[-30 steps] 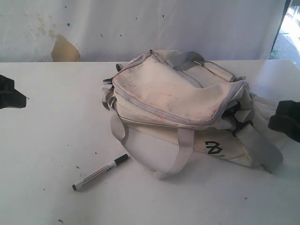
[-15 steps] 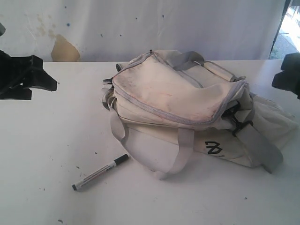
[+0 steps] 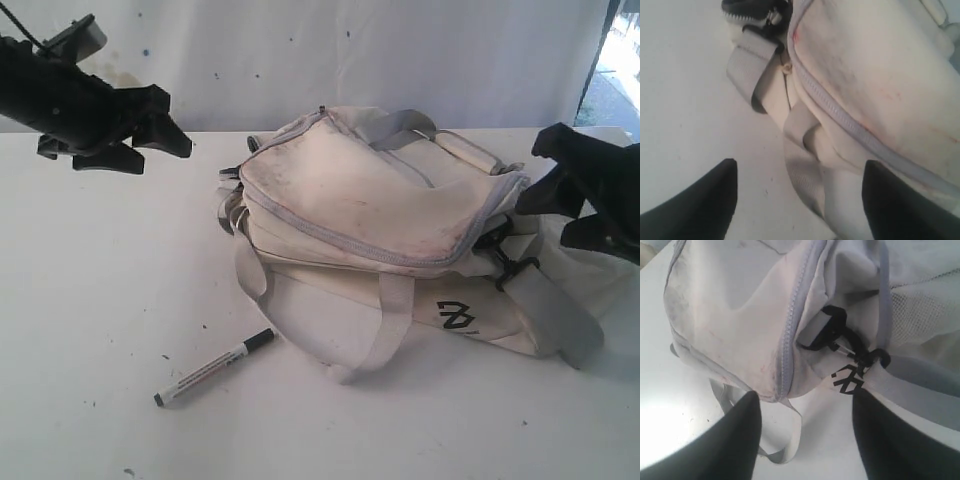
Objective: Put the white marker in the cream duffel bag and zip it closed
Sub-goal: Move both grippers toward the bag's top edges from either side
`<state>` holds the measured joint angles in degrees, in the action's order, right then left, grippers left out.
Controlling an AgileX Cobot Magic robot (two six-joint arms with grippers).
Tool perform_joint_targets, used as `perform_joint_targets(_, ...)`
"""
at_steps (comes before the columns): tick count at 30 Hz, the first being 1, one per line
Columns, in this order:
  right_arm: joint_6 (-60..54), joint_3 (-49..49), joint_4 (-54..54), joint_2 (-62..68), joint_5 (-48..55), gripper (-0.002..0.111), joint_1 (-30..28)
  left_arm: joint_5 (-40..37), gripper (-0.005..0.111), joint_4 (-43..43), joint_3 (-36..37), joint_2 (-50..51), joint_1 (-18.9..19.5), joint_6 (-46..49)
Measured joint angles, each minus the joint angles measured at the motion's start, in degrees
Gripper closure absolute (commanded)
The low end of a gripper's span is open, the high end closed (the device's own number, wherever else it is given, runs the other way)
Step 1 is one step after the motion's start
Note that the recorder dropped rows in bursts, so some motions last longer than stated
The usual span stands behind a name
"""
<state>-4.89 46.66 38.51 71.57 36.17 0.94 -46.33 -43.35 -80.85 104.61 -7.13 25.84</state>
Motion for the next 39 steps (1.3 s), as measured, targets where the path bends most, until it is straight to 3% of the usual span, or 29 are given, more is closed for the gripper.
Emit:
perform_joint_targets(5, -4.62, 0.00, 6.61, 2.67, 0.58, 0.057, 0.00, -2.80, 0.016, 0.08, -9.52, 7.82, 0.00, -0.25)
perform_joint_targets(14, -7.91, 0.13, 13.34, 3.81, 0.09, 0.057, 0.00, -3.93, 0.017, -8.98, -24.10, 22.71, -1.03, 0.09)
perform_joint_targets(20, -8.15, 0.13, 15.41, 3.81, -1.40, 0.057, 0.00, -1.44, 0.017, -9.98, -25.32, 27.18, -4.38, 0.87)
perform_joint_targets(26, -8.20, 0.13, 16.32, 5.14, -5.55, 0.057, 2.00, 3.55, 0.017, -11.53, -25.32, 28.22, -5.61, 1.01)
perform_joint_targets(39, -8.33, 0.25, 17.05, 15.33, -14.82, 0.057, 7.79, 6.42, 0.017, -11.16, -25.44, 28.21, -7.97, 1.13)
